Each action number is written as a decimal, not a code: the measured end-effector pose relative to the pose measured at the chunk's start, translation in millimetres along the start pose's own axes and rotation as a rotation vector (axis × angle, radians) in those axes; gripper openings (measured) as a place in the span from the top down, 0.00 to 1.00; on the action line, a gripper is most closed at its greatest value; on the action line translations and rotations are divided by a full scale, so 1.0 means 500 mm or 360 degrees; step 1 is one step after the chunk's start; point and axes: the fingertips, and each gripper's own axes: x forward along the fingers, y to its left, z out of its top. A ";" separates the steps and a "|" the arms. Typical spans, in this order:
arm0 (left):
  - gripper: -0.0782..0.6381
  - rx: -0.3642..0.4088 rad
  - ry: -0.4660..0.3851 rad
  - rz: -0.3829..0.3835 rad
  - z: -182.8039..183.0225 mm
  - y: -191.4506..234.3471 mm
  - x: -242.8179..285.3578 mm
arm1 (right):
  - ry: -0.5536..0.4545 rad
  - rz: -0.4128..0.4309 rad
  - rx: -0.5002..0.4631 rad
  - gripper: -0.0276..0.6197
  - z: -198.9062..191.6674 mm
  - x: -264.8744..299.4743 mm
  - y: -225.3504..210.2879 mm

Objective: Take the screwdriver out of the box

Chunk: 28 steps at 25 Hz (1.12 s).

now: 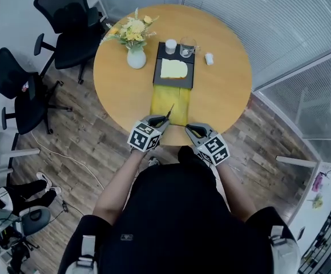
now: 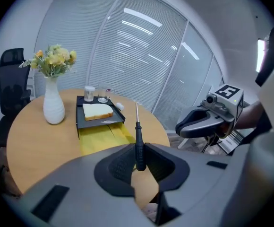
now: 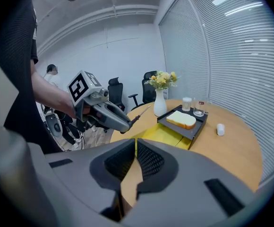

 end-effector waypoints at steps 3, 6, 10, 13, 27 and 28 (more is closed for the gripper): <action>0.79 0.0027 -0.0074 -0.0027 -0.001 -0.016 -0.036 | -0.0024 -0.0047 -0.0007 0.94 0.010 -0.007 0.021; 0.79 0.0025 -0.0160 -0.0119 0.000 -0.037 -0.068 | -0.0045 -0.0092 -0.0012 0.94 0.017 -0.009 0.034; 0.79 0.0053 -0.0205 -0.0183 -0.010 -0.045 -0.101 | -0.0077 -0.0149 -0.0027 0.94 0.033 -0.007 0.044; 0.79 0.0063 -0.0215 -0.0177 -0.022 -0.042 -0.125 | -0.0104 -0.0171 -0.0031 0.94 0.042 -0.008 0.061; 0.79 0.0142 -0.0335 -0.0188 -0.001 -0.053 -0.194 | -0.0158 -0.0238 -0.0018 0.94 0.052 -0.025 0.109; 0.79 0.0146 -0.0346 -0.0190 0.001 -0.053 -0.196 | -0.0159 -0.0240 -0.0017 0.94 0.050 -0.026 0.113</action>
